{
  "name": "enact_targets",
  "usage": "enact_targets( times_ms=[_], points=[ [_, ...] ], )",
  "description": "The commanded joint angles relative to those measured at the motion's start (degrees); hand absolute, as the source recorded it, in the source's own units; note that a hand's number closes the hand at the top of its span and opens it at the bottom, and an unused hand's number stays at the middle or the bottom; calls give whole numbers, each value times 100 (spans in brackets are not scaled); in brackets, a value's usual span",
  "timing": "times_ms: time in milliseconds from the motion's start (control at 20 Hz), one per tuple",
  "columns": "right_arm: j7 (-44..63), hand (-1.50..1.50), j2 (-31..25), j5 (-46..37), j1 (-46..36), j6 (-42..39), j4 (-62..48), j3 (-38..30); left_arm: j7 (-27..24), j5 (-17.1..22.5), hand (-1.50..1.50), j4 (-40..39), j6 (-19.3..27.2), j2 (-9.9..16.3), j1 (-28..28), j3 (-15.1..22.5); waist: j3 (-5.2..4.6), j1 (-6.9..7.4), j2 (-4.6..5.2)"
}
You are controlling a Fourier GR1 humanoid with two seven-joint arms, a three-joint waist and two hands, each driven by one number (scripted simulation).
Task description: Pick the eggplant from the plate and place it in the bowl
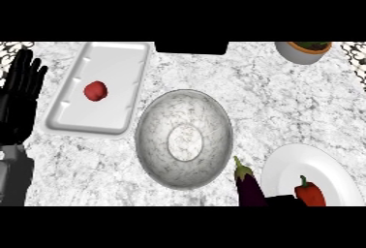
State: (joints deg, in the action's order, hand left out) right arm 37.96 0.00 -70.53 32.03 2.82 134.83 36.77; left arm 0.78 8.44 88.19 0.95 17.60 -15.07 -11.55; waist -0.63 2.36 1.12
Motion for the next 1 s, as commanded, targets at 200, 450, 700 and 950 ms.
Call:
enact_targets(
  times_ms=[200, 450, 700, 950],
  points=[
    [2591, 150, 0, -1068, -2245, -622, -801, 715, -141, -48, 0, -169, -42, -50, -1, 45, 21, 27, -22],
    [3752, 150, -1, -327, -3413, -181, -2022, 136, -99, -119, 0, -113, 39, -114, 47, 98, 53, 11, -37],
    [3804, -150, -2, 696, -4229, 938, -2956, -166, -226, -139, 0, -266, 73, -175, -9, 82, 65, 21, -33],
    [3337, -150, -3, 1011, -4747, 2228, -3391, -336, -69, 57, 0, -273, -86, -9, -92, -73, 71, 13, -60]
  ],
)
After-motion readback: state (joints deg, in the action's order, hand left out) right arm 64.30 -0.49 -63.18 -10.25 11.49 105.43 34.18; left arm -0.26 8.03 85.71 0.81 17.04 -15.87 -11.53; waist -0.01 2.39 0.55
